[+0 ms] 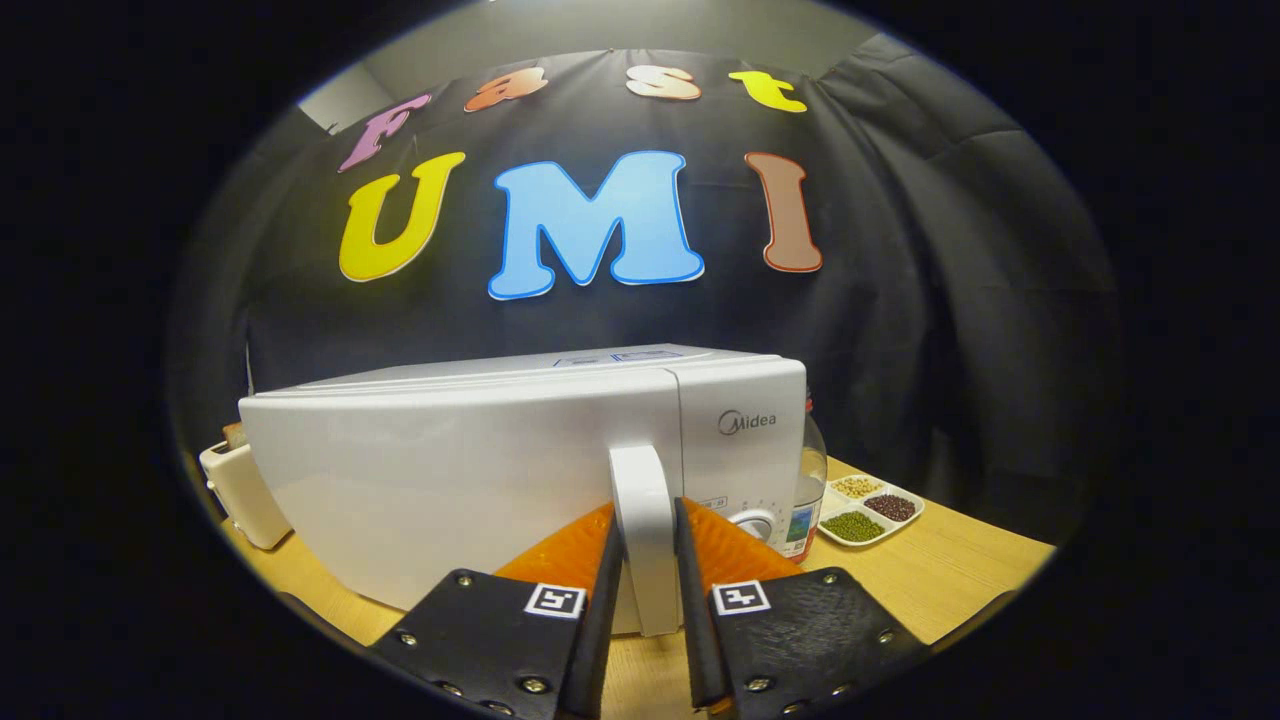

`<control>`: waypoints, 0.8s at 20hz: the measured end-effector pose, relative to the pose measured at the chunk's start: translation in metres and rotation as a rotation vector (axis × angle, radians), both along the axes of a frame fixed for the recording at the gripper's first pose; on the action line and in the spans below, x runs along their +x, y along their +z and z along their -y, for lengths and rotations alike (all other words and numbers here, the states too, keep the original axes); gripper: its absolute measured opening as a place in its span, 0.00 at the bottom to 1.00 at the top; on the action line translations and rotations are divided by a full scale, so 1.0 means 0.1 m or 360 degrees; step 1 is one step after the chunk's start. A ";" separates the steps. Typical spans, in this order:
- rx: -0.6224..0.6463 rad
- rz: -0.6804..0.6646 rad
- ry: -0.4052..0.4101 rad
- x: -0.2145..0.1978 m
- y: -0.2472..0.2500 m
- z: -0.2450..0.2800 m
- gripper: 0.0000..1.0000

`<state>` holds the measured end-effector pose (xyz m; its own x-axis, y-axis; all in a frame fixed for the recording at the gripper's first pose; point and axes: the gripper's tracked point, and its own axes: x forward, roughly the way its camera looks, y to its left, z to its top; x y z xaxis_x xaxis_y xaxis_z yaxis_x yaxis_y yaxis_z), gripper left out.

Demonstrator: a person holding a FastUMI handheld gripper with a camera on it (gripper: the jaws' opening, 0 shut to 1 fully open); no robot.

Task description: Open the microwave, put the food inside, and close the microwave door.

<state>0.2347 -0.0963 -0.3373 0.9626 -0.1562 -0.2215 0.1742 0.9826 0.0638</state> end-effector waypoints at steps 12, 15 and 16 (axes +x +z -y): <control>-0.0025 -0.0060 -0.0038 -0.13 -0.01 -0.02 0.11; -0.0081 -0.0054 -0.0050 -0.26 0.02 -0.04 0.11; -0.0020 -0.0060 -0.0051 -0.31 0.04 -0.05 0.11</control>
<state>0.2035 -0.0917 -0.3337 0.9480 -0.1898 -0.2556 0.2076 0.9772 0.0443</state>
